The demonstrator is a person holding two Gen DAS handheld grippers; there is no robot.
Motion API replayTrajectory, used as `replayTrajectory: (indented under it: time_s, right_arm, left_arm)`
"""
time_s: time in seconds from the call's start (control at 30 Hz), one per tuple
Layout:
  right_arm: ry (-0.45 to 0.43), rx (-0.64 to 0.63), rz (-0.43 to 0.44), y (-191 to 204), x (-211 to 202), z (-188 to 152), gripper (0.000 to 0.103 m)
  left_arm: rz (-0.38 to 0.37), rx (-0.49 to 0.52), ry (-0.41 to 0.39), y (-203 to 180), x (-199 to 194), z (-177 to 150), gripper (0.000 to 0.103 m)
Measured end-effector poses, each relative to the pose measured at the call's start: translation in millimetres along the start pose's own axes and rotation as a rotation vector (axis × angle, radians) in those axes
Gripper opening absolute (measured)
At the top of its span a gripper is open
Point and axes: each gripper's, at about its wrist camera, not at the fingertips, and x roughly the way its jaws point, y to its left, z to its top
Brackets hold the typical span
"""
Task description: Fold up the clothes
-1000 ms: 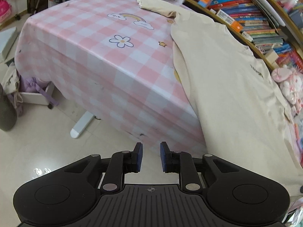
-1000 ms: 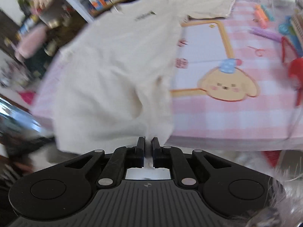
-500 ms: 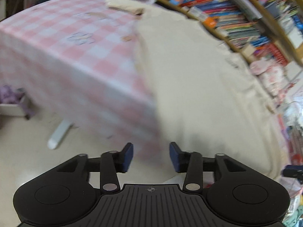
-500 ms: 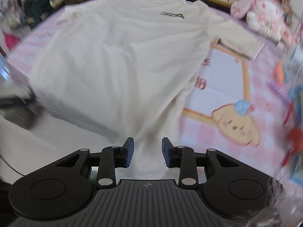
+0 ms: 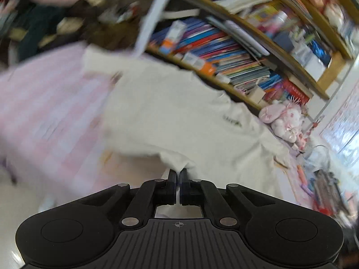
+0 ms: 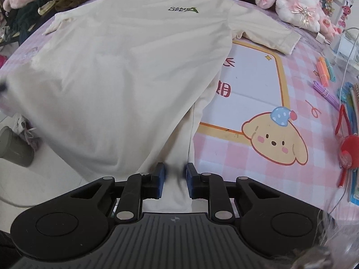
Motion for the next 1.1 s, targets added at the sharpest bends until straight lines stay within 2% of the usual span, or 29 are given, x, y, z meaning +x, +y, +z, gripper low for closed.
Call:
replayTrajectory:
  time_s: [0.03,0.07,0.1,0.13,0.17,0.2,0.27,0.37,0.4,0.43,0.53,0.57,0.63,0.67,0.8,0.93,1.03,1.07,1.1]
  right_arm:
    - [0.001,0.000,0.001,0,0,0,0.019]
    - [0.003,0.002,0.003,0,0,1,0.019]
    - [0.004,0.003,0.004,-1,0,1,0.019]
    - [0.006,0.004,0.005,-1,0,2,0.019]
    - [0.003,0.010,0.008,-2,0,2,0.019]
    - [-0.003,0.014,0.009,-2,0,1,0.019]
    - [-0.015,0.022,0.011,-3,-1,0,0.019]
    - [-0.030,0.014,0.012,-2,-1,-3,0.020]
    - [-0.033,0.009,0.013,-2,-1,-4,0.020]
    - [-0.033,0.004,0.014,-2,-1,-3,0.020]
    - [-0.032,-0.009,0.017,-2,-1,-2,0.020]
    - [-0.031,-0.012,0.017,-2,-1,-2,0.020]
    - [-0.032,-0.011,0.017,-2,-1,-2,0.020]
    - [-0.033,-0.009,0.017,-2,-1,-3,0.020]
    - [-0.042,0.002,0.023,-3,-2,-4,0.020]
    - [-0.049,0.012,0.026,-4,-2,-5,0.020]
    - [-0.052,0.014,0.025,-4,-3,-6,0.020]
    - [-0.054,0.015,0.025,-3,-3,-6,0.020]
    - [-0.056,0.016,0.025,-3,-3,-7,0.020]
  left_arm:
    - [-0.043,0.028,0.052,-13,20,6,0.053]
    - [-0.102,0.056,0.127,-26,40,10,0.071]
    - [-0.154,0.058,0.206,-30,54,9,0.079]
    - [-0.203,0.049,0.287,-32,64,6,0.080]
    - [-0.210,0.026,0.322,-28,65,0,0.080]
    - [-0.186,0.004,0.312,-21,58,-8,0.079]
    - [-0.141,-0.008,0.240,-2,32,-22,0.078]
    - [-0.060,0.021,0.139,19,6,-32,0.076]
    - [-0.027,0.034,0.114,24,1,-33,0.069]
    - [-0.008,0.039,0.108,27,3,-30,0.055]
    - [-0.003,0.048,0.111,28,21,-20,0.039]
    - [-0.008,0.077,0.101,24,27,-16,0.038]
    - [0.042,0.206,0.096,9,45,-13,0.028]
    - [0.068,0.267,0.108,1,56,-13,0.028]
    - [0.035,0.389,0.142,-30,78,-10,0.030]
    - [-0.024,0.461,0.087,-61,79,-4,0.042]
    - [-0.141,0.426,0.071,-63,65,-4,0.055]
    - [-0.184,0.399,0.081,-60,61,-5,0.056]
    - [-0.189,0.377,0.076,-54,54,-7,0.056]
